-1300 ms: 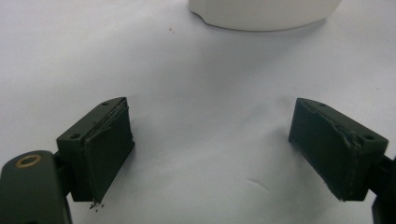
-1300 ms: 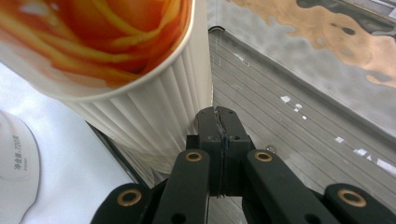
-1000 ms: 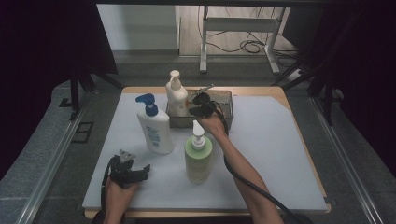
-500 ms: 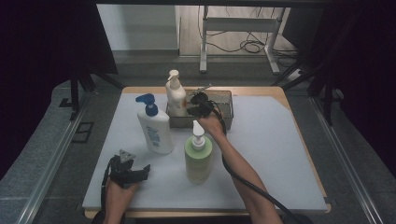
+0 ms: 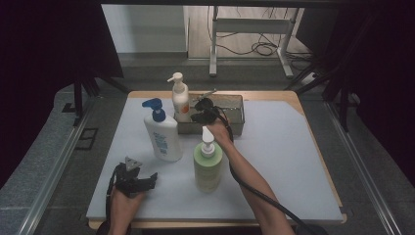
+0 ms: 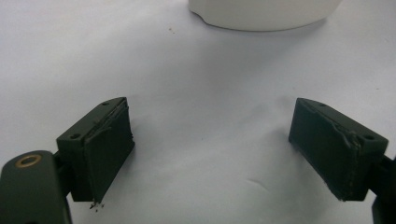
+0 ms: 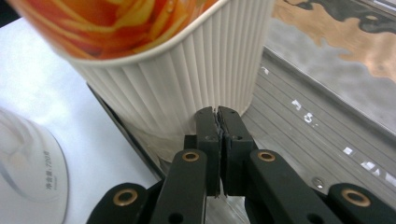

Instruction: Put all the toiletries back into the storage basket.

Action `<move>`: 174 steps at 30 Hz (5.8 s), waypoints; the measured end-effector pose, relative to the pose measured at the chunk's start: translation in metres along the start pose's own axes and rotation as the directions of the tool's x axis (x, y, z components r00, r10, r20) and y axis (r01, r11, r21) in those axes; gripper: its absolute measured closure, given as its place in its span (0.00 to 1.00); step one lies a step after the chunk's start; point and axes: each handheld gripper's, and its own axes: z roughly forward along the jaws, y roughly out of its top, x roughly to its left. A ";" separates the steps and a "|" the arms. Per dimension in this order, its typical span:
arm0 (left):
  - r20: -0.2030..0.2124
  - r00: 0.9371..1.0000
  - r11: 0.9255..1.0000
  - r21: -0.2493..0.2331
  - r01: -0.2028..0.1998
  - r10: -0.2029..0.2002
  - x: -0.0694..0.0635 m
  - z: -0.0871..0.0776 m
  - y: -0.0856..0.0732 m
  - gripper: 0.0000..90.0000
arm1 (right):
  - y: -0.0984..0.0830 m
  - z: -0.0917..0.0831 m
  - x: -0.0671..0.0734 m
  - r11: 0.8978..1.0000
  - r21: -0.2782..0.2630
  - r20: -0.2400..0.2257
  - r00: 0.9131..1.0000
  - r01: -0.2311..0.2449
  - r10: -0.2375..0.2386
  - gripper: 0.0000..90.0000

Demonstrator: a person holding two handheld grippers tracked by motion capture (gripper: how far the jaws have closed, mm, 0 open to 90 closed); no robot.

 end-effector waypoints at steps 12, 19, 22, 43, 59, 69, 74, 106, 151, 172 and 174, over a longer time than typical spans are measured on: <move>0.000 1.000 1.000 0.001 -0.001 0.001 0.000 0.000 0.000 0.14 | 0.002 0.001 0.004 1.000 -0.013 -0.013 1.000 -0.002 0.002 0.99; 0.000 1.000 1.000 0.002 -0.001 0.001 0.000 0.000 0.000 0.14 | 0.002 -0.002 0.004 1.000 -0.018 -0.022 1.000 -0.003 0.003 0.99; 0.000 1.000 1.000 0.001 -0.001 0.001 0.000 0.000 0.000 0.14 | 0.001 -0.002 0.004 1.000 -0.015 -0.020 1.000 0.000 -0.001 0.97; -0.001 1.000 1.000 0.000 -0.001 0.001 0.000 0.000 0.000 0.14 | 0.000 -0.037 0.007 0.994 -0.076 0.000 0.997 0.079 -0.079 0.80; 0.001 1.000 1.000 -0.002 0.001 -0.001 0.000 0.000 0.000 0.14 | -0.013 -0.076 0.011 0.986 -0.135 0.011 0.996 0.094 -0.093 0.37; 0.000 1.000 1.000 -0.002 0.000 0.000 0.000 0.000 0.000 0.14 | -0.027 -0.098 0.015 0.982 -0.130 0.006 0.991 0.134 -0.134 0.24; 0.000 1.000 1.000 -0.002 0.000 0.000 0.000 0.000 0.000 0.14 | -0.037 -0.108 0.015 0.981 -0.126 -0.003 0.989 0.147 -0.149 0.17; -0.001 1.000 1.000 -0.001 -0.001 0.001 0.000 0.000 0.000 0.14 | -0.119 -0.154 0.011 0.978 -0.084 -0.045 0.980 0.189 -0.194 0.00; -0.001 1.000 1.000 0.001 -0.002 0.002 0.000 0.000 0.000 0.14 | -0.126 -0.161 0.084 0.960 -0.156 -0.236 0.935 0.233 -0.266 0.00; 0.000 1.000 1.000 0.002 -0.002 0.002 0.000 0.000 0.000 0.14 | -0.106 -0.151 0.098 0.947 -0.172 -0.217 0.927 0.272 -0.306 0.13; 0.000 1.000 1.000 0.002 -0.001 0.001 0.000 0.000 0.000 0.14 | -0.106 -0.152 0.098 0.949 -0.168 -0.211 0.930 0.268 -0.301 0.13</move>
